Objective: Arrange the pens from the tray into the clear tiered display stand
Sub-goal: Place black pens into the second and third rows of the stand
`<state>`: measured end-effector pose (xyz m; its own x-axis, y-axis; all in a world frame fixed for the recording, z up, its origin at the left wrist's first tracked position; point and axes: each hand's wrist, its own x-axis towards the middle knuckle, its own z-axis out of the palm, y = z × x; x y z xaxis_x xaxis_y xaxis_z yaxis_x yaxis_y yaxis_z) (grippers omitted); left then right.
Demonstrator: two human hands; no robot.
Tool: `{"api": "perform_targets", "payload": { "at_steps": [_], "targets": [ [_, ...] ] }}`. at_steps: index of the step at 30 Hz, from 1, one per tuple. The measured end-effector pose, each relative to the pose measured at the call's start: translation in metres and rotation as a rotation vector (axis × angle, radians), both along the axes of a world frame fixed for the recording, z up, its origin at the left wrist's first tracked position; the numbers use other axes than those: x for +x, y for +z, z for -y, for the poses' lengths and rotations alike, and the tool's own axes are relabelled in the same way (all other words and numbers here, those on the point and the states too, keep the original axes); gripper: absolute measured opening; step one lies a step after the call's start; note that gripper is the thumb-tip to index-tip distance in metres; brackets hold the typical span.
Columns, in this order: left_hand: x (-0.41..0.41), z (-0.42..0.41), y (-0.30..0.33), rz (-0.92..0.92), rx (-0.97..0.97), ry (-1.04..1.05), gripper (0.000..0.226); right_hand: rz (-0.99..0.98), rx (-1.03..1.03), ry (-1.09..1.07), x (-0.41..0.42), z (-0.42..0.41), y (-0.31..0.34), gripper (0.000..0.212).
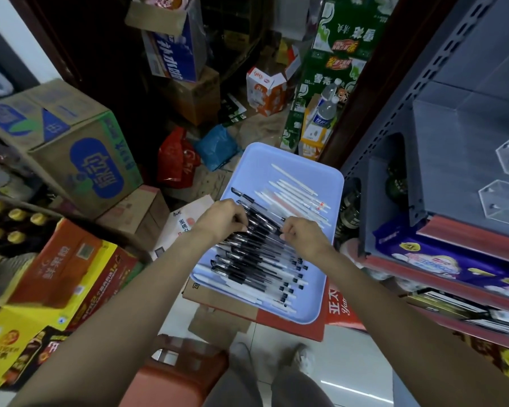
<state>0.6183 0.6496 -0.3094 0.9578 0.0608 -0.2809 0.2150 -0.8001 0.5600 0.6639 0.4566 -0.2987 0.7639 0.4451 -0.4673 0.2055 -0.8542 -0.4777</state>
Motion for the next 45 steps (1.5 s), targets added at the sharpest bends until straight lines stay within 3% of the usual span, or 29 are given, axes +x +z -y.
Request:
{"api": "perform_targets", "payload": {
  "at_steps": [3, 7, 14, 18, 23, 28, 31, 35, 41, 45],
  "targets": [
    [0.001, -0.004, 0.003, -0.016, 0.040, -0.065, 0.018, 0.008, 0.028, -0.004, 0.001, 0.002, 0.003, 0.011],
    [0.002, -0.006, 0.004, 0.008, 0.070, -0.139, 0.013, 0.033, 0.065, -0.016, -0.001, 0.005, 0.006, 0.010],
    [0.004, 0.013, 0.039, 0.198, -0.580, 0.164, 0.003, 0.119, 0.314, -0.129, 0.006, 0.023, 0.047, 0.020],
    [0.026, 0.047, 0.083, 0.326, -0.679, 0.209, 0.009, 0.220, 0.444, -0.195, 0.018, 0.046, 0.088, 0.029],
    [0.058, 0.109, 0.143, 0.506, -0.757, 0.225, 0.017, 0.390, 0.683, -0.317, 0.033, 0.098, 0.138, 0.060],
    [0.095, 0.186, 0.191, 0.683, -0.669, 0.184, 0.009, 0.472, 0.951, -0.463, 0.052, 0.173, 0.178, 0.053],
    [0.111, 0.232, 0.215, 0.786, -0.568, 0.032, 0.019, 0.541, 1.045, -0.538, 0.062, 0.217, 0.198, 0.041],
    [0.128, 0.277, 0.232, 0.791, -0.412, -0.094, 0.030, 0.628, 1.157, -0.623, 0.081, 0.268, 0.219, 0.034],
    [0.154, 0.314, 0.232, 0.748, -0.203, -0.204, 0.040, 0.679, 1.164, -0.687, 0.113, 0.322, 0.222, 0.033],
    [0.160, 0.333, 0.236, 0.778, -0.284, -0.104, 0.018, 0.609, 1.129, -0.682, 0.133, 0.337, 0.216, 0.032]
  ]
}}
